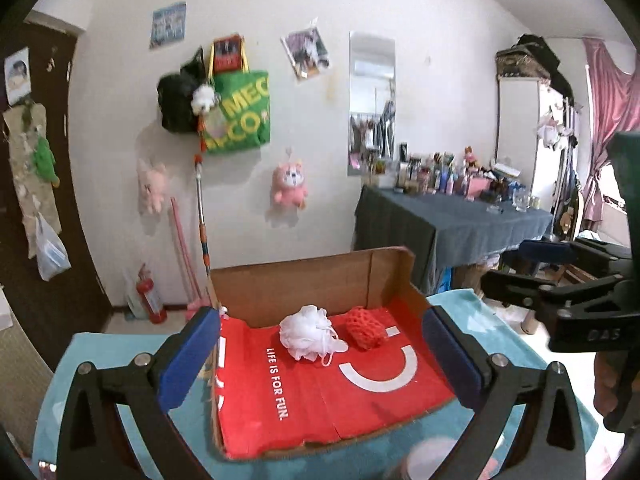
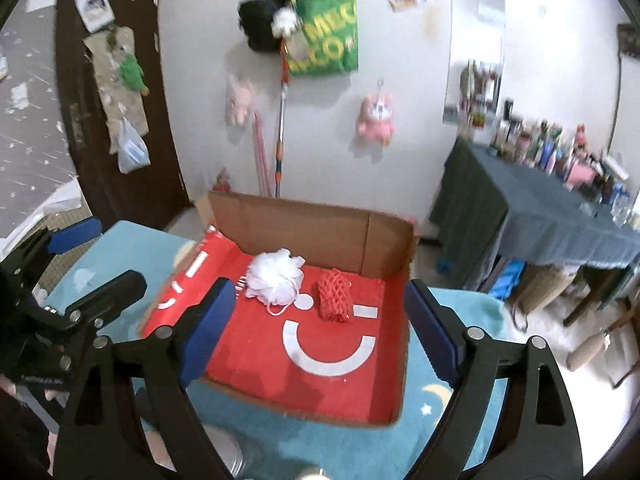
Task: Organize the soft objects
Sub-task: 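Open both tools, release the items, and pull back from the box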
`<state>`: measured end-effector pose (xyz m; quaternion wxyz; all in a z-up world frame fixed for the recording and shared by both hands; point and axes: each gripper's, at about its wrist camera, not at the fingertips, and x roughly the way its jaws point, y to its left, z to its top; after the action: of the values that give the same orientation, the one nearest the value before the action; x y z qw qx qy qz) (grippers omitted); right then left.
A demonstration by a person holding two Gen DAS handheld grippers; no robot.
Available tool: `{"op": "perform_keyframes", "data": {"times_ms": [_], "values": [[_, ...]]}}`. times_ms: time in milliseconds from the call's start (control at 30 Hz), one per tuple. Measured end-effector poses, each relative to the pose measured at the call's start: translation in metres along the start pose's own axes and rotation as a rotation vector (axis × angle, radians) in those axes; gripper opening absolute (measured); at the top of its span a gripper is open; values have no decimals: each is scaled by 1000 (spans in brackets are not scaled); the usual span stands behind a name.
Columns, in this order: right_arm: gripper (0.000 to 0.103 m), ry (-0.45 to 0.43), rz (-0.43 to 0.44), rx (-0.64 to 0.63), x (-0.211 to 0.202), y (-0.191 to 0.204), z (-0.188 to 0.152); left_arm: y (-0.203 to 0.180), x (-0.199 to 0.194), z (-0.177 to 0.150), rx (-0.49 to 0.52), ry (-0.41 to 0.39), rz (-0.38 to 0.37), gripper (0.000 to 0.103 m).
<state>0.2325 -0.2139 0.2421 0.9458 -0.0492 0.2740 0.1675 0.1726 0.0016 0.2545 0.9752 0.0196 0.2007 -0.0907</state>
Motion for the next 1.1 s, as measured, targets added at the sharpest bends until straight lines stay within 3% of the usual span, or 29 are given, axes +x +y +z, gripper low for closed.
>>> {"op": "perform_keyframes", "data": {"times_ms": [133,467,733,1100], "values": [[97,-91,-4,-8,-55,10,-26,-6,-40,-16,-16,-44,2,103],[97,-225,-63,-38,-137,38,-111,-23,-114,-79,-58,-125,-60,103],[97,-281,-66,14,-155,48,-183,-39,-136,-126,-45,-155,-37,103],[97,-294,-125,24,-131,52,-245,-61,-130,-184,-25,-133,-48,103]]}}
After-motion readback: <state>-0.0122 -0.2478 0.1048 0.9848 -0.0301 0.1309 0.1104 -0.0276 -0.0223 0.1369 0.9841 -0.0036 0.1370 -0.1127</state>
